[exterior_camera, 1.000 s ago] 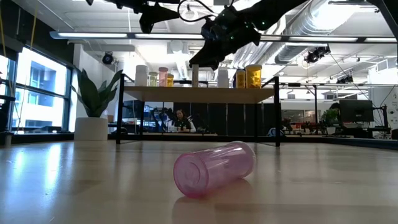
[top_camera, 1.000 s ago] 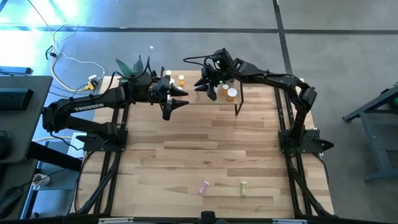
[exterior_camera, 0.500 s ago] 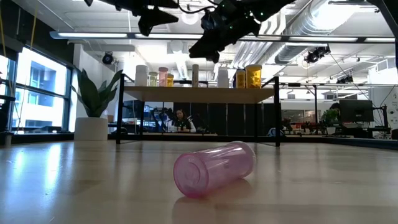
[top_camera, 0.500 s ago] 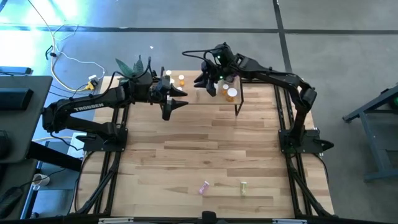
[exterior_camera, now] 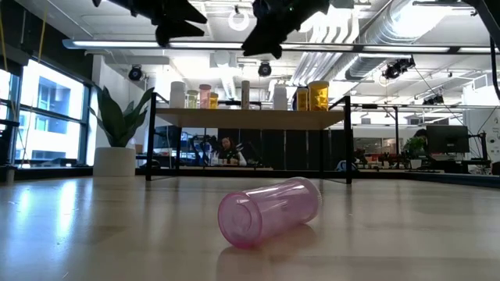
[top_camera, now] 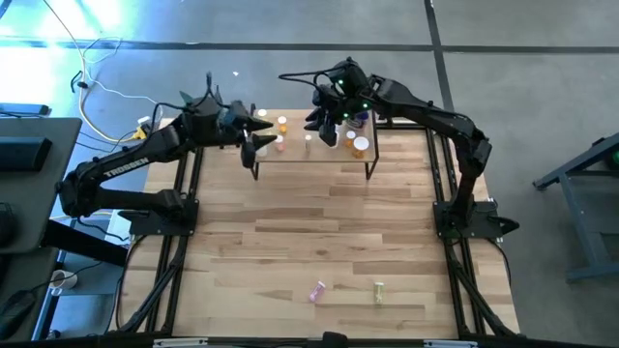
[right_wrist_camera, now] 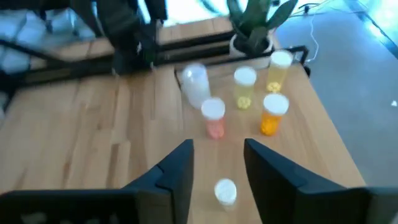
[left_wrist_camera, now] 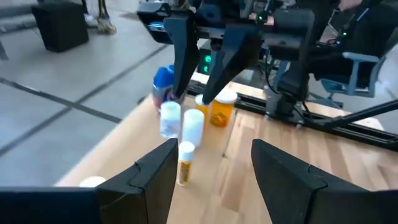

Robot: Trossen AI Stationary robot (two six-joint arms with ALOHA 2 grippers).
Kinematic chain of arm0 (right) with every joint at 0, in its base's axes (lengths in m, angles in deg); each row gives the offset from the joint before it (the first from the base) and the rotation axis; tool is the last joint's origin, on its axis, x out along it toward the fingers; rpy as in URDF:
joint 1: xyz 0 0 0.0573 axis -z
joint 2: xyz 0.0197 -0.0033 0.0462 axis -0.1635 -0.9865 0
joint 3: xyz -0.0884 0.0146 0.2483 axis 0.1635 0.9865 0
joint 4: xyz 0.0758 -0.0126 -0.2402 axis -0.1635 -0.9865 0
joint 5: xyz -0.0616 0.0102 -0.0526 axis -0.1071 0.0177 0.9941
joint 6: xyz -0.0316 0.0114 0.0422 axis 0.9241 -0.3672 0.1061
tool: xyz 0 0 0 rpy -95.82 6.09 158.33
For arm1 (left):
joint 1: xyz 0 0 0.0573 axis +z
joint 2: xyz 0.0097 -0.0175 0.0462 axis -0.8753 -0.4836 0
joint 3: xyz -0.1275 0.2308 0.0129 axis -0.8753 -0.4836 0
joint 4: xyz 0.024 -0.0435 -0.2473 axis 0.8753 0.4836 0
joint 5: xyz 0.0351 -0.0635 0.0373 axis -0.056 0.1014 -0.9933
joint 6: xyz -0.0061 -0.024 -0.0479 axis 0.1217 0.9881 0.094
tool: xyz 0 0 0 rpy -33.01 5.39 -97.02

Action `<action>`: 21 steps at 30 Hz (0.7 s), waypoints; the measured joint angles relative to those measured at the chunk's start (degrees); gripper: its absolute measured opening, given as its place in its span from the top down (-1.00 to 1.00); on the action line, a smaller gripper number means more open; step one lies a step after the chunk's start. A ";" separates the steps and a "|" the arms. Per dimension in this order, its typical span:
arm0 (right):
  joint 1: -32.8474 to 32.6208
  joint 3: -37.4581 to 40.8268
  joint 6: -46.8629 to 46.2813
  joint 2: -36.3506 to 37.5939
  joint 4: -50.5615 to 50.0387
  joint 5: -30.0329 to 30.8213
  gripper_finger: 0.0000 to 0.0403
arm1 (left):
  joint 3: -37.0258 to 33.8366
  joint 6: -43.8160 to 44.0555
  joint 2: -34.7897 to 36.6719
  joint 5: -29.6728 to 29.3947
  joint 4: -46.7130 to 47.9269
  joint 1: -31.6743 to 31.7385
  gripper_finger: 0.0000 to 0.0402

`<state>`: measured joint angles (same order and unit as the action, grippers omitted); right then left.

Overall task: Pick and place medicine bottles onto shelf by color
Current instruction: Put the small white pill bottle on the shelf

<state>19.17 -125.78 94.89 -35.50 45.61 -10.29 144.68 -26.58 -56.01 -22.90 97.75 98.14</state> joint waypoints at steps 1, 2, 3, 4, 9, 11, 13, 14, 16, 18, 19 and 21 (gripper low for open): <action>0.03 -0.75 -1.85 0.00 -0.05 0.11 0.31 | 0.00 -0.59 0.52 0.02 0.06 0.39 0.04; 0.11 -1.41 -4.04 0.02 -0.03 0.78 0.26 | 0.00 -1.00 1.01 0.02 0.11 0.78 0.04; 0.13 -2.07 -6.65 0.02 -0.14 2.31 0.22 | 0.00 -1.49 1.50 -0.01 0.25 1.16 0.04; 0.13 -2.89 -9.87 0.02 -1.16 4.66 0.17 | 0.00 -1.95 1.98 0.00 0.60 1.51 0.04; -0.07 -6.60 -21.33 0.00 -7.18 11.33 0.05 | 0.00 -3.37 4.02 -0.04 0.91 3.42 0.04; -0.82 -7.53 -24.56 0.00 -7.96 13.63 0.05 | 0.00 -3.35 4.48 -0.15 0.90 4.12 0.04; -2.01 -8.02 -26.70 0.02 -7.86 17.33 0.08 | 0.00 -3.32 4.73 -0.24 0.93 4.72 0.04; -2.60 -8.22 -27.47 0.02 -7.94 19.35 0.10 | 0.00 -3.32 4.77 -0.24 0.88 4.99 0.04; -3.75 -8.81 -28.79 -0.02 -8.07 22.54 0.14 | 0.00 -3.27 4.79 -0.24 0.88 5.36 0.04; -4.63 -9.96 -28.76 -0.02 -7.82 24.93 0.18 | 0.00 -3.26 4.77 -0.22 0.89 5.78 0.04; -4.97 -10.43 -28.61 0.02 -7.72 26.04 0.20 | 0.00 -3.26 4.77 -0.22 0.88 5.97 0.04; -5.43 -11.04 -28.93 0.03 -7.77 27.00 0.23 | 0.00 -3.26 4.77 -0.24 0.90 6.27 0.04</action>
<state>13.74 -136.82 65.96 -35.48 37.83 16.71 144.68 -29.84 -51.23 -23.14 98.65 104.41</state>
